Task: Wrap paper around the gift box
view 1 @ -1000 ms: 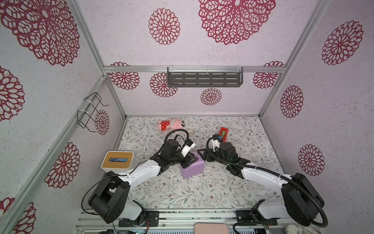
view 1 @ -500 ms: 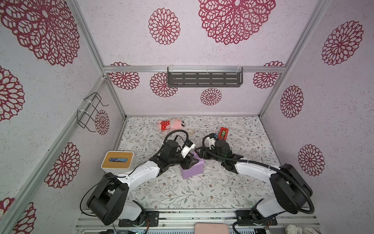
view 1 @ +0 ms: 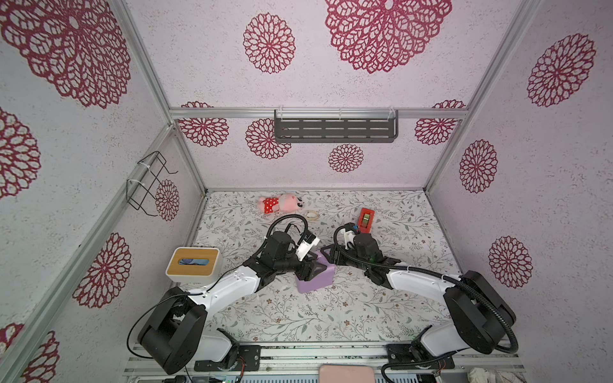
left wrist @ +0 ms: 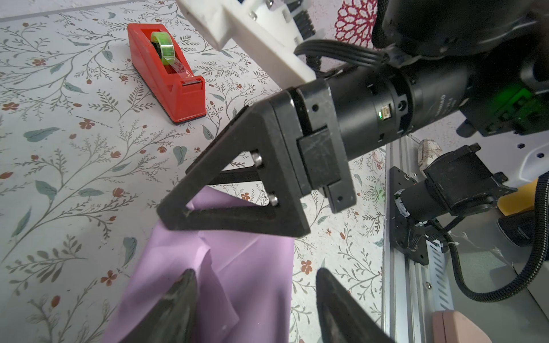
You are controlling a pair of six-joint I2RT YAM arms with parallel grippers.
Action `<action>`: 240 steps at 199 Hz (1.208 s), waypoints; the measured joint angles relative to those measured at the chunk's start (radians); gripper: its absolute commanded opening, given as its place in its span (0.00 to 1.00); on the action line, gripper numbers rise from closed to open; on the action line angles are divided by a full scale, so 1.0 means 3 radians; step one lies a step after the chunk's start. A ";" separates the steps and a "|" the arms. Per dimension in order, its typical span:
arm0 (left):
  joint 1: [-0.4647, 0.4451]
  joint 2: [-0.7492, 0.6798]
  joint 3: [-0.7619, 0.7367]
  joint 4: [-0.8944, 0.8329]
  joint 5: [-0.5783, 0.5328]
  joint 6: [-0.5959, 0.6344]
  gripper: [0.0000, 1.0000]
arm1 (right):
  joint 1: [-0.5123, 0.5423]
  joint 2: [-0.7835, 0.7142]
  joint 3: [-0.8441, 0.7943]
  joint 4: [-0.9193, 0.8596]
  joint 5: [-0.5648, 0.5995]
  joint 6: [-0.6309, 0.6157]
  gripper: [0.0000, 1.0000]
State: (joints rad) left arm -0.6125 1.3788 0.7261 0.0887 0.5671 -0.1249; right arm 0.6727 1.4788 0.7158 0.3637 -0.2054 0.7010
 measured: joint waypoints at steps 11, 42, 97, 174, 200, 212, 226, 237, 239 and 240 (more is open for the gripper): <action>-0.0001 -0.0015 -0.0001 -0.0001 0.0014 -0.0017 0.68 | 0.0001 -0.0011 -0.0011 0.0009 0.0000 0.0001 0.67; -0.0001 -0.0092 -0.0001 -0.0001 0.0070 -0.0094 0.69 | 0.0004 -0.0033 -0.0037 0.0017 0.0008 0.0000 0.66; 0.0008 -0.0590 -0.0099 0.0072 -0.0632 -0.0676 0.81 | 0.0014 -0.0033 -0.0052 0.0058 0.0014 0.0001 0.66; 0.0060 -0.0389 -0.0217 -0.0267 -0.1415 -0.1773 0.98 | 0.0019 -0.0032 -0.0060 0.0084 0.0013 0.0003 0.65; 0.0066 -0.0206 -0.0217 -0.0289 -0.1405 -0.1867 0.99 | 0.0022 -0.0031 -0.0064 0.0094 0.0013 0.0004 0.65; 0.0066 -0.0177 -0.0219 -0.0271 -0.1392 -0.1905 0.99 | 0.0023 -0.0031 -0.0067 0.0094 0.0008 0.0004 0.66; 0.0070 -0.0175 -0.0242 -0.0239 -0.1371 -0.1934 1.00 | 0.0024 -0.0031 -0.0067 0.0094 0.0008 0.0001 0.69; 0.0072 -0.0182 -0.0296 -0.0164 -0.1358 -0.1957 1.00 | 0.0024 -0.0031 -0.0060 0.0067 0.0008 -0.0006 0.72; 0.0072 -0.0183 -0.0309 -0.0155 -0.1354 -0.1967 1.00 | 0.0024 -0.0031 -0.0057 0.0062 0.0005 -0.0006 0.72; 0.0072 -0.0184 -0.0313 -0.0151 -0.1352 -0.1971 1.00 | 0.0024 -0.0031 -0.0055 0.0058 0.0004 -0.0006 0.72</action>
State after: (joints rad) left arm -0.5907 1.3235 0.6323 0.0433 0.1616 -0.7162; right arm 0.6800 1.4696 0.6994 0.3813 -0.2043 0.6991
